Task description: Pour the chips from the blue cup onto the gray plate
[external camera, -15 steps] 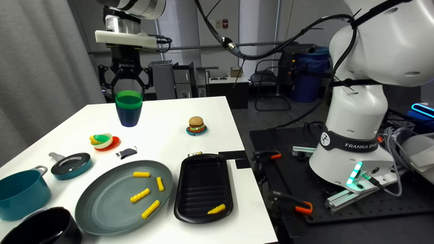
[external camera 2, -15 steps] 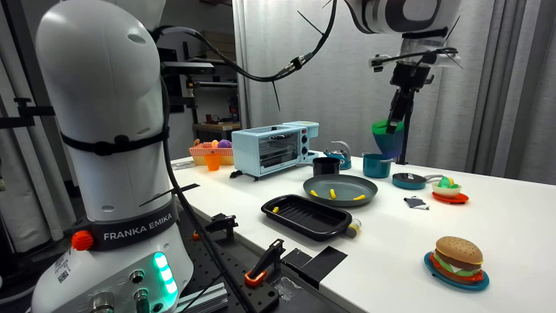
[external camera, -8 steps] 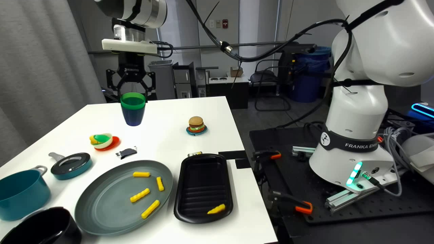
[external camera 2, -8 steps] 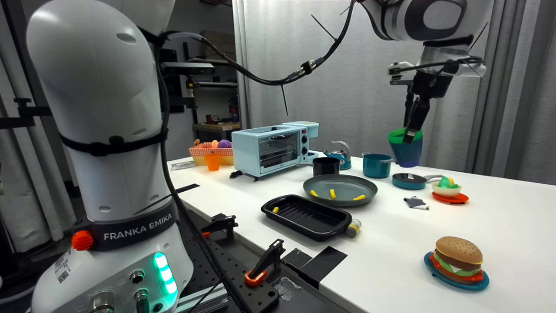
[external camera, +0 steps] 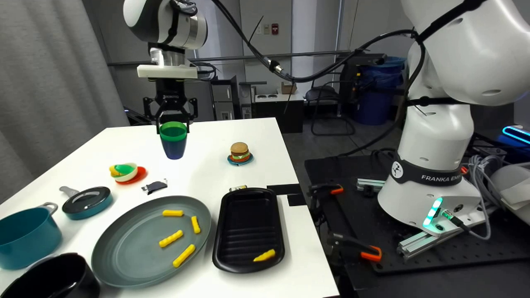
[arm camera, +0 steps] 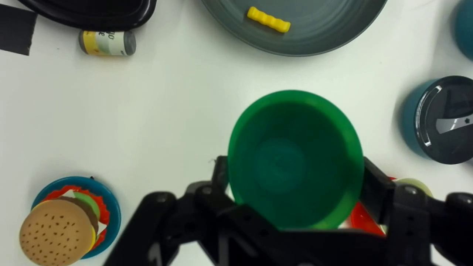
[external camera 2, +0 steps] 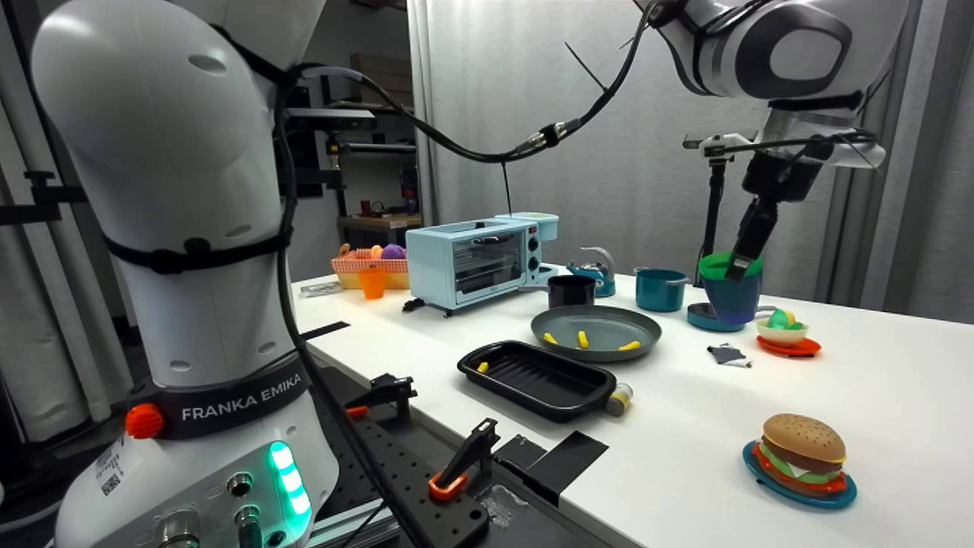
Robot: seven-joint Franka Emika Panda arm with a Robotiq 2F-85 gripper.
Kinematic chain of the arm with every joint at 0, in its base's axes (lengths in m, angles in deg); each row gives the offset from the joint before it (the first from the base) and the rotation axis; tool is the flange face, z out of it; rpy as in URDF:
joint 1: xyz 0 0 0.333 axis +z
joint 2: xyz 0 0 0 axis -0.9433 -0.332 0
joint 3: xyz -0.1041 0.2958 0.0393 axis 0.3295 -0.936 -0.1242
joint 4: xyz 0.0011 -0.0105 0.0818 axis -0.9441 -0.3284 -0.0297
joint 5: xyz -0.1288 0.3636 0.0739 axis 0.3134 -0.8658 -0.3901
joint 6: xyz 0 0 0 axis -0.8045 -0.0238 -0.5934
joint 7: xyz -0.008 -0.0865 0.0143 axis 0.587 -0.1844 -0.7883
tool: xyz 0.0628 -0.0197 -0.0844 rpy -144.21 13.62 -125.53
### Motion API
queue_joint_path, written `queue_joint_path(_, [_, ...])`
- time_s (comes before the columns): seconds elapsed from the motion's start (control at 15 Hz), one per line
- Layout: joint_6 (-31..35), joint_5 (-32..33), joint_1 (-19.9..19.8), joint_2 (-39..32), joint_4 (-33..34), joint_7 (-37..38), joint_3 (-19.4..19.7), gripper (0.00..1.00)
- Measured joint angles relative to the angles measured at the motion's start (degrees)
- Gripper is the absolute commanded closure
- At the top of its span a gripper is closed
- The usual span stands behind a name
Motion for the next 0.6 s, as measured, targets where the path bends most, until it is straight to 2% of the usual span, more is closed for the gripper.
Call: queue_joint_path(0.6, [0.0,0.0,-0.6,-7.1,4.6,0.3,0.0,0.43])
